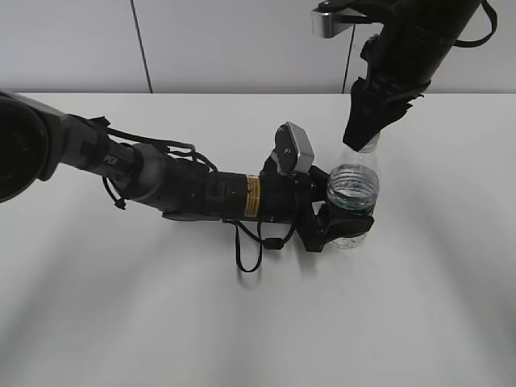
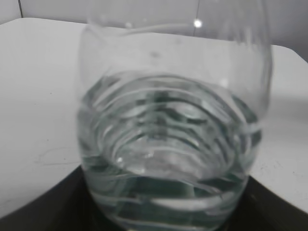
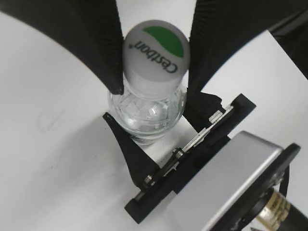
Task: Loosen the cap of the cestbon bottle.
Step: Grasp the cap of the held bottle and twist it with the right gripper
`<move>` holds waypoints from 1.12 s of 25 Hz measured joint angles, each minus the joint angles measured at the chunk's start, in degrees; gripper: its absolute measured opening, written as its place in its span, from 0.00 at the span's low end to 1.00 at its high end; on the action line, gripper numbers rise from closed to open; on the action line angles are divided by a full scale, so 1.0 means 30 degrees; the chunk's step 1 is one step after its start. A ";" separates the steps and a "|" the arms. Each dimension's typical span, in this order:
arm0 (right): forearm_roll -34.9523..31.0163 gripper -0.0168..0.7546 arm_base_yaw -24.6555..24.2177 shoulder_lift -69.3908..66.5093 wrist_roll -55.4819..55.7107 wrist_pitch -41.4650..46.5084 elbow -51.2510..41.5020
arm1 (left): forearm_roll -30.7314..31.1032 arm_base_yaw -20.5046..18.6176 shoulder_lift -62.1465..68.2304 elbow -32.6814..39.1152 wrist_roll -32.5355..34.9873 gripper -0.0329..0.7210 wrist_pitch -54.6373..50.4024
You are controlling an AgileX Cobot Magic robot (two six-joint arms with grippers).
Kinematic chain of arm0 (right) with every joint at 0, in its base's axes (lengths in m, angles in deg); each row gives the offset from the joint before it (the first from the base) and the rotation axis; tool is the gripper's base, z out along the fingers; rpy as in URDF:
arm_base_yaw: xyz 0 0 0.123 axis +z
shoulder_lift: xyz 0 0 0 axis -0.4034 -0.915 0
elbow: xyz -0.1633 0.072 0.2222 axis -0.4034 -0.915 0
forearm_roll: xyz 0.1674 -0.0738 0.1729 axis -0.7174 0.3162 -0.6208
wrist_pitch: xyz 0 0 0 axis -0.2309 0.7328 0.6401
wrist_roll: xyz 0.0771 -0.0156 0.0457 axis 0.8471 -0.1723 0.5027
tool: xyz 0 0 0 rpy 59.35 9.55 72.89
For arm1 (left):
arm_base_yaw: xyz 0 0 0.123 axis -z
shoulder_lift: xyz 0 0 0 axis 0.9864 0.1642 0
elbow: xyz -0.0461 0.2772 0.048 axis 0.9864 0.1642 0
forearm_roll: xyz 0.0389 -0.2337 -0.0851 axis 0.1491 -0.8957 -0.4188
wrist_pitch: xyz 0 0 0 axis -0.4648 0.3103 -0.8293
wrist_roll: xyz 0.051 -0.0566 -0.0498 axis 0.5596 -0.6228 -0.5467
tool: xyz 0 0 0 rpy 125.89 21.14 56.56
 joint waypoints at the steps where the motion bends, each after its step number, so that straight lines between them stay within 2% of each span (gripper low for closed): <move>1: -0.0105 0.42 0.0000 0.0000 -0.0988 0.0000 0.0000 | 0.0000 0.0000 0.0000 0.0000 0.0000 0.71 0.0000; 8: -0.0588 0.44 0.0000 0.0000 -0.1976 0.0000 0.0000 | 0.0034 -0.0030 0.0000 0.0000 0.0000 0.71 0.0036; 13: -0.0682 0.63 0.0000 0.0000 -0.1059 0.0000 0.0000 | 0.0034 -0.0046 0.0000 0.0000 0.0000 0.71 0.0036; 16: -0.0691 0.68 0.0000 0.0000 -0.0194 0.0000 0.0000 | 0.0034 -0.0046 0.0000 0.0000 0.0000 0.71 0.0036; 20: -0.0706 0.70 0.0000 0.0000 0.2823 0.0000 0.0000 | 0.0034 -0.0046 0.0000 0.0000 0.0000 0.71 0.0036; 23: -0.0547 0.75 0.0000 0.0000 0.6404 0.0000 0.0000 | 0.0042 -0.0046 0.0000 0.0000 0.0000 0.71 0.0036; 28: 0.0680 0.77 0.0000 0.0000 1.1843 0.0000 0.0000 | 0.0042 -0.0046 0.0000 0.0000 0.0000 0.71 0.0036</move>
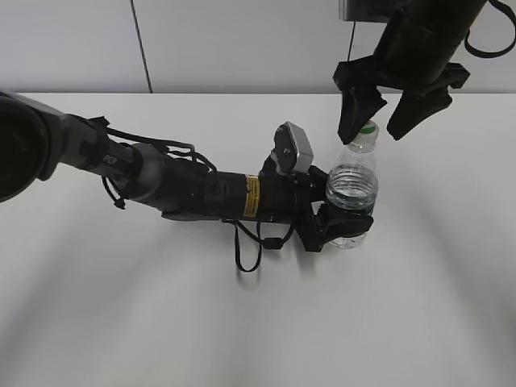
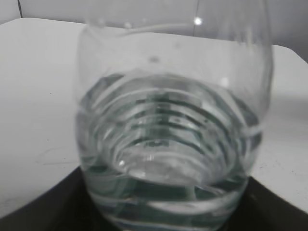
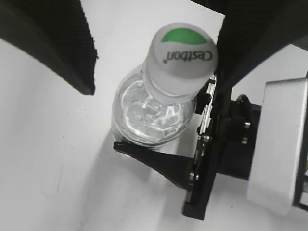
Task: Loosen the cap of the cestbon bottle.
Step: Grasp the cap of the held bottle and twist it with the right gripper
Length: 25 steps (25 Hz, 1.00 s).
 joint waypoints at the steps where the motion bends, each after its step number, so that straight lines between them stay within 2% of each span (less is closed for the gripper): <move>1: 0.0026 0.77 0.0000 0.0000 0.0488 0.0000 0.0000 | 0.0000 0.0000 0.0000 0.0000 0.0000 0.71 0.0000; 8: -0.0811 0.77 0.0000 0.0000 0.1303 0.0000 0.0000 | 0.0000 -0.0004 0.0000 0.0000 0.0000 0.71 0.0017; 10: -0.0941 0.74 0.0000 0.0000 0.1321 0.0000 0.0000 | 0.0000 -0.0004 0.0000 0.0000 0.0000 0.71 0.0017; 12: -0.1031 0.67 0.0000 0.0000 0.1321 0.0000 0.0000 | 0.0000 -0.0004 0.0000 0.0000 0.0000 0.71 0.0017; 17: -0.1046 0.43 0.0000 0.0005 0.1211 0.0000 0.0000 | 0.0000 -0.0004 0.0000 0.0000 0.0000 0.71 0.0017; 25: -0.0969 0.43 0.0000 0.0005 -0.0876 0.0000 0.0000 | 0.0000 -0.0004 0.0000 0.0000 0.0000 0.71 0.0017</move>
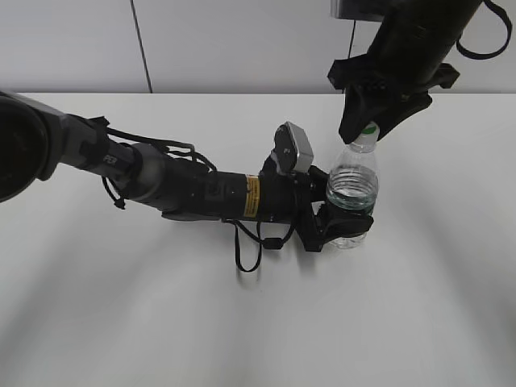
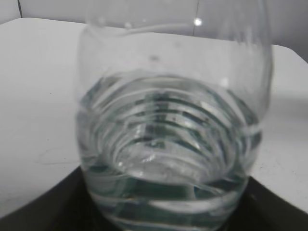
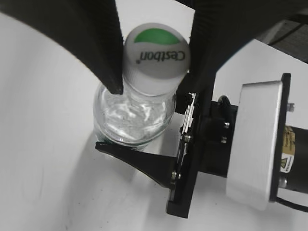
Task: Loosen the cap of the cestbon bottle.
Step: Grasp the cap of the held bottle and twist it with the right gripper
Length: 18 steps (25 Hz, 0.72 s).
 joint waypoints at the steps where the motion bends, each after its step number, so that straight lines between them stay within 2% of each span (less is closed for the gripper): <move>1: -0.0002 0.43 0.0000 0.0000 -0.0763 0.0000 0.0000 | 0.0000 0.0000 0.0000 0.0000 0.0000 0.71 0.0000; 7: 0.0003 0.43 0.0000 0.0016 -0.8034 0.0016 0.0000 | 0.0016 0.0000 0.0000 0.0000 0.0000 0.71 0.0000; 18: -0.0296 0.43 0.0000 0.0036 -0.9195 0.0016 0.0000 | 0.0016 0.0000 0.0000 0.0000 0.0000 0.71 0.0000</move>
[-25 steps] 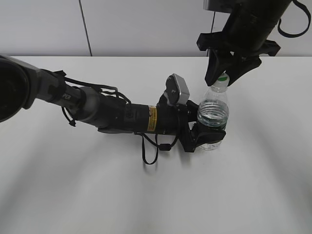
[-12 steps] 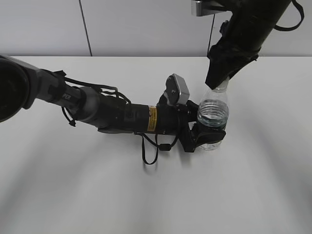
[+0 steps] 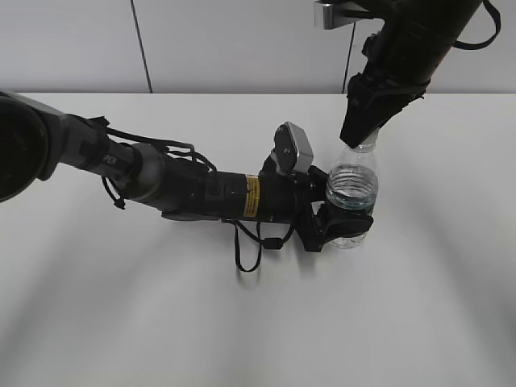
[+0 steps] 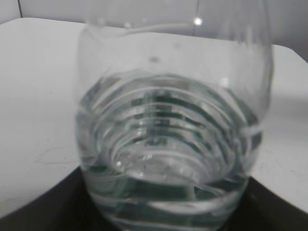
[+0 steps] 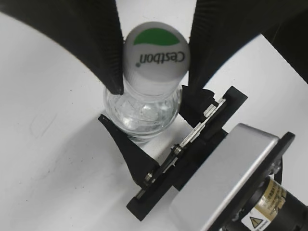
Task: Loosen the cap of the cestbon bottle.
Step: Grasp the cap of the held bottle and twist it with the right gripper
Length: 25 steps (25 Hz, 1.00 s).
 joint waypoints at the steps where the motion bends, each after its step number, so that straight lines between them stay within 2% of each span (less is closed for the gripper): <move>1: 0.0003 0.43 0.0000 0.0000 0.0000 0.0000 0.0000 | 0.0000 0.0000 0.0000 0.0000 0.0000 0.71 0.0000; 15: -0.0110 0.43 0.0000 0.0000 -0.0837 0.0000 0.0000 | 0.0000 0.0000 0.0000 0.0000 0.0000 0.71 0.0000; 25: -0.0198 0.42 0.0000 0.0037 -0.6378 0.0035 0.0000 | 0.0029 -0.0016 0.0000 0.0000 0.0000 0.71 -0.0018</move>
